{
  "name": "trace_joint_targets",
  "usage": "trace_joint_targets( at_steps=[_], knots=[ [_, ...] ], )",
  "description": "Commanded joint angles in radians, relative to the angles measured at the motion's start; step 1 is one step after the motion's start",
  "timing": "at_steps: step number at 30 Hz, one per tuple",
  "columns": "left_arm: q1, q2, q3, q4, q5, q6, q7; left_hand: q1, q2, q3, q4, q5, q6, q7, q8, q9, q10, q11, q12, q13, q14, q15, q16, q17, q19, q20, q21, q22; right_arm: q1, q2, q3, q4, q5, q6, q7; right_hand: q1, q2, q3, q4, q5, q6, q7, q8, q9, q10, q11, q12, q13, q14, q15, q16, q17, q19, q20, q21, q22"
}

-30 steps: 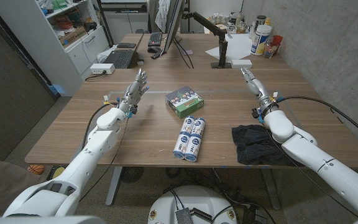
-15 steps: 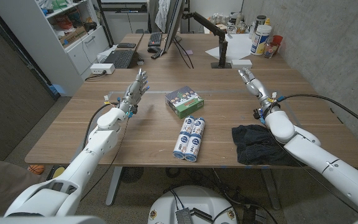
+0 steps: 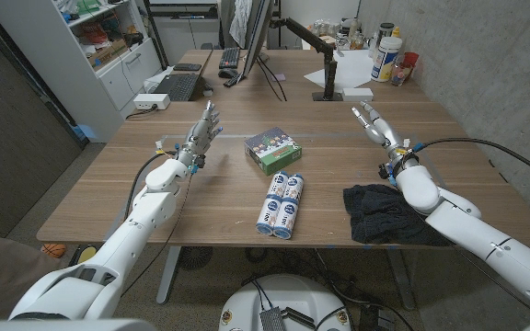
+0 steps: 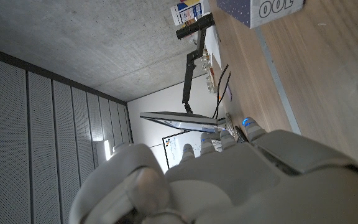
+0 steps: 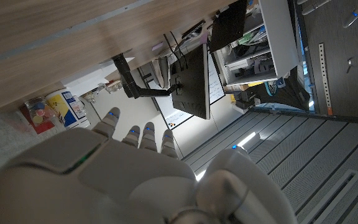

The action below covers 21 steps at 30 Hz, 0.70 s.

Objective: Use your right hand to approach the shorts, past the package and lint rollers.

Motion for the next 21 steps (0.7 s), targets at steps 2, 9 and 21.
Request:
trace_joint_targets(
  at_steps=[2, 9, 21],
  knots=[
    [0.005, 0.004, 0.003, -0.009, 0.006, -0.004, 0.007, 0.012, 0.0, 0.004, 0.001, 0.0, -0.01, 0.0, 0.01, 0.003, -0.002, 0.003, -0.001, 0.002, -0.045, 0.0, 0.003, 0.006, -0.007, 0.007, 0.002, 0.004, -0.038, -0.044, 0.02, -0.048, -0.027, -0.044, -0.01, 0.016, 0.0, -0.002, -0.004, 0.0, 0.007, -0.005, 0.004, 0.002, -0.006, 0.0, 0.004, 0.005, -0.047, -0.004, 0.003, 0.004, -0.004, -0.001, 0.004, 0.003],
    [0.006, 0.006, 0.003, -0.014, 0.005, -0.002, 0.011, 0.012, -0.001, 0.005, 0.001, 0.0, -0.009, -0.001, 0.011, 0.003, -0.003, 0.002, -0.001, 0.002, -0.048, 0.0, 0.002, 0.006, -0.007, 0.007, 0.002, 0.004, -0.053, -0.063, 0.03, -0.07, -0.033, -0.062, -0.009, 0.017, 0.001, -0.002, -0.005, 0.0, 0.005, -0.008, 0.003, 0.002, -0.009, -0.003, 0.003, 0.005, -0.048, -0.004, 0.004, 0.004, -0.006, 0.0, 0.004, 0.003],
    [-0.009, 0.008, 0.011, -0.003, 0.009, 0.0, 0.001, 0.012, -0.001, 0.005, 0.001, -0.001, -0.008, -0.001, 0.012, 0.003, -0.003, 0.003, 0.0, 0.002, -0.05, 0.002, 0.003, 0.006, -0.009, 0.007, 0.002, 0.004, -0.09, -0.107, 0.05, -0.109, -0.039, -0.091, 0.004, 0.019, 0.001, -0.001, -0.007, -0.001, 0.007, -0.012, 0.003, 0.002, -0.011, -0.006, 0.002, 0.005, -0.05, -0.006, 0.004, 0.004, -0.007, 0.0, 0.005, 0.003]
  ],
)
